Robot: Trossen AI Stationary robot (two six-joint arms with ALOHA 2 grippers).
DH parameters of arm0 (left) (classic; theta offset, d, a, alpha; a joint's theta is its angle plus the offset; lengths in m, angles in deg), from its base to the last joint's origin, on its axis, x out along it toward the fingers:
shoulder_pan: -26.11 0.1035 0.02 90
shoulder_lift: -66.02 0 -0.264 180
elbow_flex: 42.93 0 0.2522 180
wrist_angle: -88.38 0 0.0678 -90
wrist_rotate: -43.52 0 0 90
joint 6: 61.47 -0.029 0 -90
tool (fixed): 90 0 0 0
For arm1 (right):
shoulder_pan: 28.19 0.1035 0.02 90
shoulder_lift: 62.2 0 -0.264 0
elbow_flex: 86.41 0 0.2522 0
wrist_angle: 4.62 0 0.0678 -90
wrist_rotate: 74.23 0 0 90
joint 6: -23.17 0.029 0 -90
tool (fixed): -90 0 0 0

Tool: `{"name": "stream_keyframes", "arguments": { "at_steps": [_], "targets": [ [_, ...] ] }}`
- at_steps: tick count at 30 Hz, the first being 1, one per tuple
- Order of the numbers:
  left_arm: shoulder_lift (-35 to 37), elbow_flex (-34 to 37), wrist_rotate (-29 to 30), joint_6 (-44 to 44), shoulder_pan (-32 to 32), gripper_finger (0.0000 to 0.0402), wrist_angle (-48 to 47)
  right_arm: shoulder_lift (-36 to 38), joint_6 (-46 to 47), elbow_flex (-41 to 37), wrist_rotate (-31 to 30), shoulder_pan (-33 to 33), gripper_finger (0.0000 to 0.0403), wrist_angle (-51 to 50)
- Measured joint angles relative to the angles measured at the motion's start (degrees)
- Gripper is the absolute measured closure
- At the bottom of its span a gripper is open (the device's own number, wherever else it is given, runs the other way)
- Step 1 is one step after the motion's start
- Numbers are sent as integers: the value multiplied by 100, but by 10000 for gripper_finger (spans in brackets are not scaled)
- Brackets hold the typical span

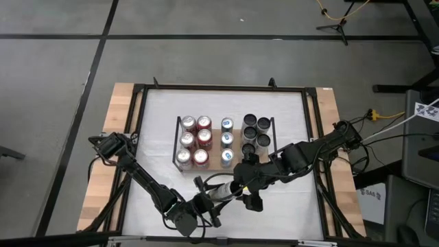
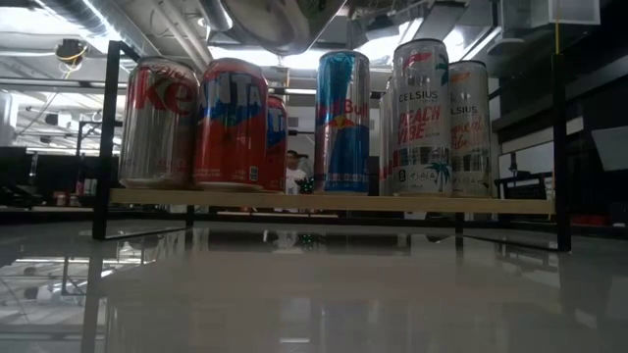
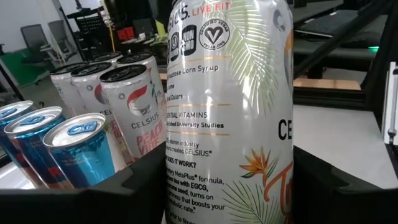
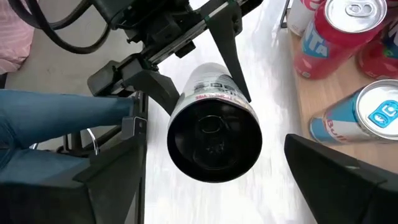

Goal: Place canned beverage on shelf
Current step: Put the white-yellow soda can on the shelf aligned with the other white-yellow soda can

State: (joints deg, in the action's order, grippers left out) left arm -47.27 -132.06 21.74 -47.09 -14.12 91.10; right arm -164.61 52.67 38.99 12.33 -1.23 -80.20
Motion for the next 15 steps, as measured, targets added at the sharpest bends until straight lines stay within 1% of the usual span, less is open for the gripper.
{"name": "stream_keyframes", "arguments": {
  "at_steps": [11, 15],
  "targets": [
    [0, 0, -25, -9, 87, 167, 219, -29, -4, 0, 2, 0, 24, 29],
    [0, 0, -145, -280, 111, 167, 494, -73, -4, 2, 2, 0, 24, 41]
  ]
}}
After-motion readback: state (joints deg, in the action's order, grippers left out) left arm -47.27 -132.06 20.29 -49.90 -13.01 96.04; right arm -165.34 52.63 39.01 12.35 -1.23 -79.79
